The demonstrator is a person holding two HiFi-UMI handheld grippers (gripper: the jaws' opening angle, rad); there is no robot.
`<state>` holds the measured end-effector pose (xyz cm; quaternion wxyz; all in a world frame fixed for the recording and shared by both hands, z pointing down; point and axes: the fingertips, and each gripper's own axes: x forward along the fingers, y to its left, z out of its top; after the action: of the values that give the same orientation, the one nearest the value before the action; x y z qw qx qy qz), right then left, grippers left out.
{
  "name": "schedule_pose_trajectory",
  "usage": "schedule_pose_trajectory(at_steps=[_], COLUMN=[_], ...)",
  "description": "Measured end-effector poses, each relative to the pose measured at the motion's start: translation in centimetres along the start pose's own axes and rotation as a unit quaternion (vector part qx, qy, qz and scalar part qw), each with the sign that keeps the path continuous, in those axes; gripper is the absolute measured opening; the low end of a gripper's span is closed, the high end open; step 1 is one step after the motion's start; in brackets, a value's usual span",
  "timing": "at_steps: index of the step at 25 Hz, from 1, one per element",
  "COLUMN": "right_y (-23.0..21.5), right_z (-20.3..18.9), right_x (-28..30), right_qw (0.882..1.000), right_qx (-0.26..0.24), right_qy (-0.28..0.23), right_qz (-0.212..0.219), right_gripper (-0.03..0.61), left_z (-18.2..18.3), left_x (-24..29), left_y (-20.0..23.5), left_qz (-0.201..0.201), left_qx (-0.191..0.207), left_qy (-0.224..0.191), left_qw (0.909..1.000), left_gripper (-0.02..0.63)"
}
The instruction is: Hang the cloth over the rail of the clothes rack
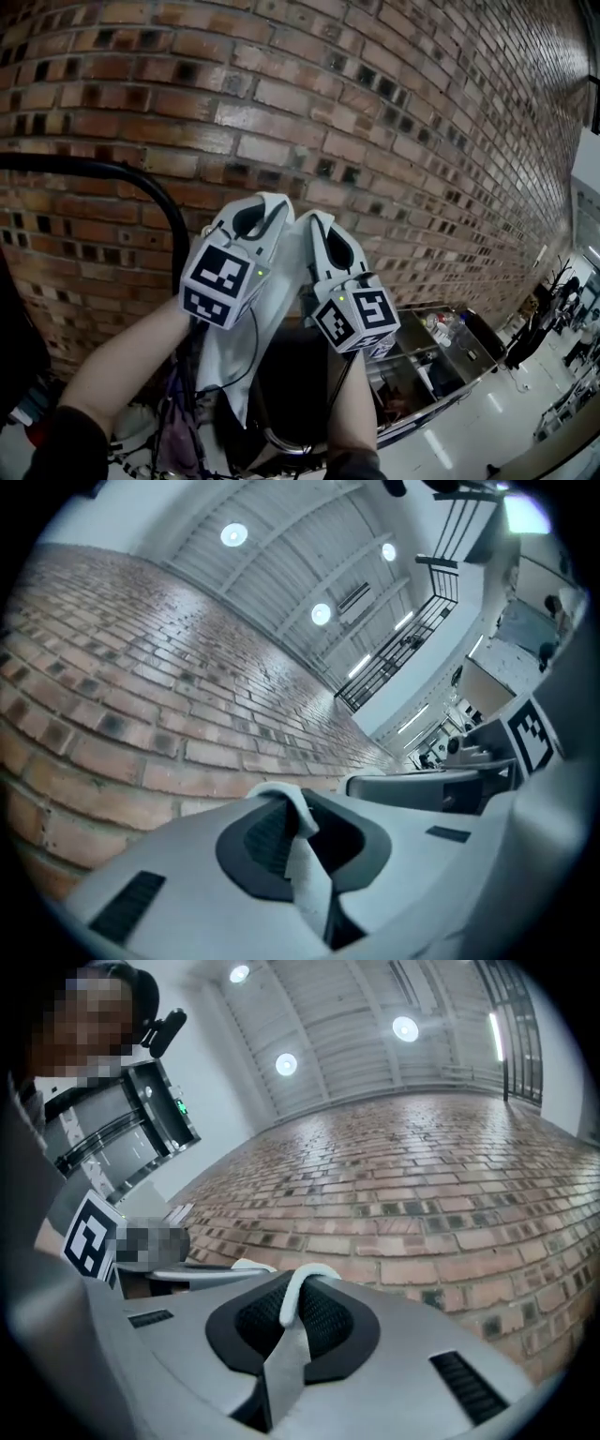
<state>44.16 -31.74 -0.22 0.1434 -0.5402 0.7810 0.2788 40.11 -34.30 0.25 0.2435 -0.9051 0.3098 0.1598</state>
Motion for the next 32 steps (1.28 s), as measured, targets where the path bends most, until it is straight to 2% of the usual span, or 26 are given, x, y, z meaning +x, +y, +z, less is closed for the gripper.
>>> schedule_pose_trajectory(at_steps=[2,5,9,12,18,23,29,32], right_y=[-0.4,-0.8,-0.9,-0.4,2.1,5.3,11.2,14.3], right_z=[1.1,2.1,3.3,4.4,7.5,10.0,11.3,12.0], right_x=[0.6,1.6,2.8,3.6,5.4,7.1,10.3,11.7], right_qw=[0.999,0.996,0.993,0.99,0.98,0.975,0.978,0.977], right_qx=[-0.026,-0.054,-0.059,-0.055,-0.081,-0.068,-0.046,-0.063], right_qy=[-0.032,-0.064,-0.098,-0.131,-0.178,-0.212,-0.203,-0.2], right_qz=[-0.01,-0.023,-0.024,-0.021,-0.022,-0.008,0.014,0.026], right_gripper=[0.025,0.025,0.025,0.025,0.026,0.026,0.026,0.026], left_z=[1.0,1.9,3.5,5.5,11.4,17.6,20.2,21.1], left_x=[0.4,1.2,2.4,2.7,3.7,1.0,-5.5,-9.2], left_y=[0.8,1.6,3.5,5.0,9.2,13.5,20.9,24.4], left_qz=[0.016,0.02,0.03,0.043,0.037,0.051,0.09,0.1], left_qx=[0.023,0.035,0.047,0.08,0.101,0.214,0.248,0.261], left_qy=[-0.029,-0.041,-0.053,-0.082,-0.083,-0.121,-0.111,-0.102], left_qw=[0.9992,0.9984,0.997,0.9925,0.9907,0.968,0.9581,0.9547], left_gripper=[0.031,0.032,0.032,0.034,0.034,0.034,0.034,0.034])
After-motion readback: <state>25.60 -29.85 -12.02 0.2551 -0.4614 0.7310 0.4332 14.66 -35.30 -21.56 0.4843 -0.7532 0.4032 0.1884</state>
